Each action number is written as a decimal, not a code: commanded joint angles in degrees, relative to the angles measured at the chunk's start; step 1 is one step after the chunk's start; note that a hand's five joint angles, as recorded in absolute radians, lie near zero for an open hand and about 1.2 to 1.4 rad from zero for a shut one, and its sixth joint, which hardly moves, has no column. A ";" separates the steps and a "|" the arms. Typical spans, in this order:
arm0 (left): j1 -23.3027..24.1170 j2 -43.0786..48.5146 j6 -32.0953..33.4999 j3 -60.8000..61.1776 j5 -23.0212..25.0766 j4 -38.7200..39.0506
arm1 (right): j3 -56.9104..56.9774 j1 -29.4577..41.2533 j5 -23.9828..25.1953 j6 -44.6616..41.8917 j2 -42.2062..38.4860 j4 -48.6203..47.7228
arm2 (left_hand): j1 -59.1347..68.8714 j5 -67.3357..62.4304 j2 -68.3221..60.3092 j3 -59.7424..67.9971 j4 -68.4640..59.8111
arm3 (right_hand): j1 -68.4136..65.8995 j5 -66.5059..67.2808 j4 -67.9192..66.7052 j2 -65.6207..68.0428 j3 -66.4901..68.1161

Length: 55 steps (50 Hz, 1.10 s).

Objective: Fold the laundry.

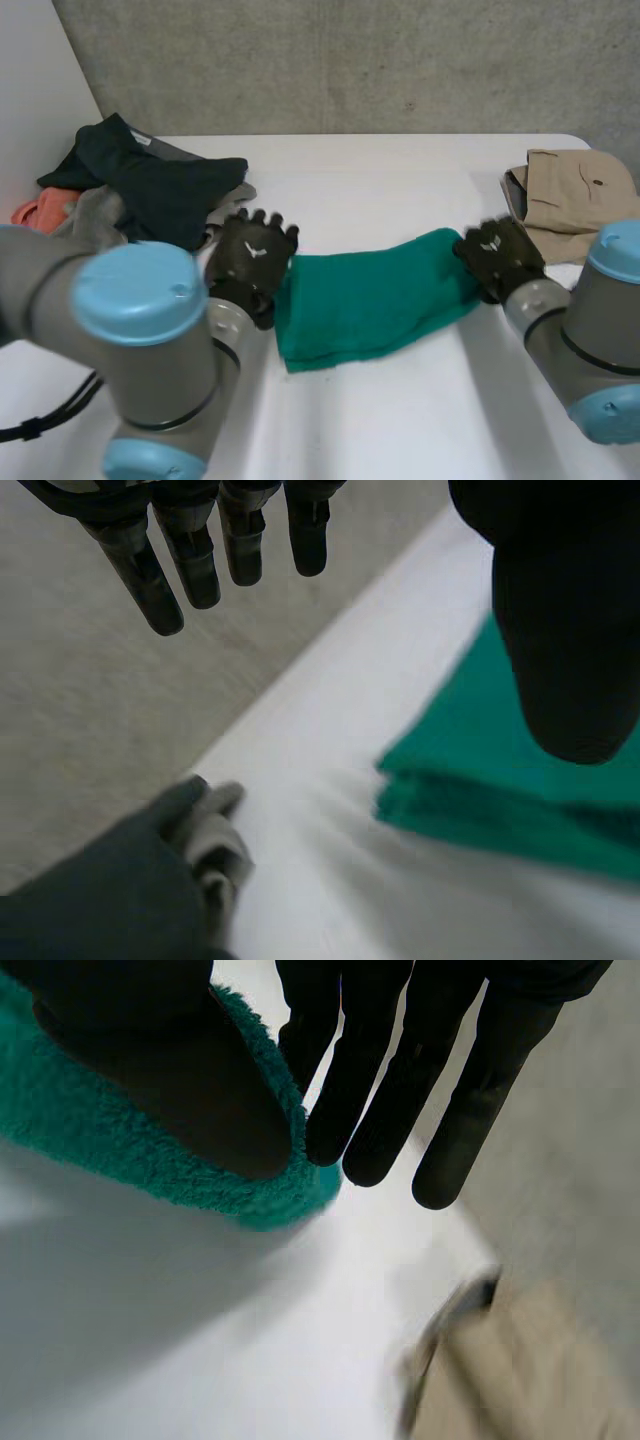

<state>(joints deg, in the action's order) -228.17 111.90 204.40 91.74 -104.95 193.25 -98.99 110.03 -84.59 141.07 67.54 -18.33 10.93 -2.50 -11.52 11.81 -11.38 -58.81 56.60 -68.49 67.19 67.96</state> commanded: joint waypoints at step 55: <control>0.45 9.92 -11.22 -5.78 -3.85 -10.35 | 31.05 12.58 2.50 20.83 -19.90 26.41 | 1.47 0.10 -0.88 0.60 -1.02 | 45.36 -53.15 55.05 -53.75 -54.51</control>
<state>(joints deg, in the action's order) -225.80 122.46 191.54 86.84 -106.97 182.98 -67.49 122.15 -78.40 166.43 46.25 8.43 10.93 -2.45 -11.52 11.81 -11.38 -12.89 2.45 -11.67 12.09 11.80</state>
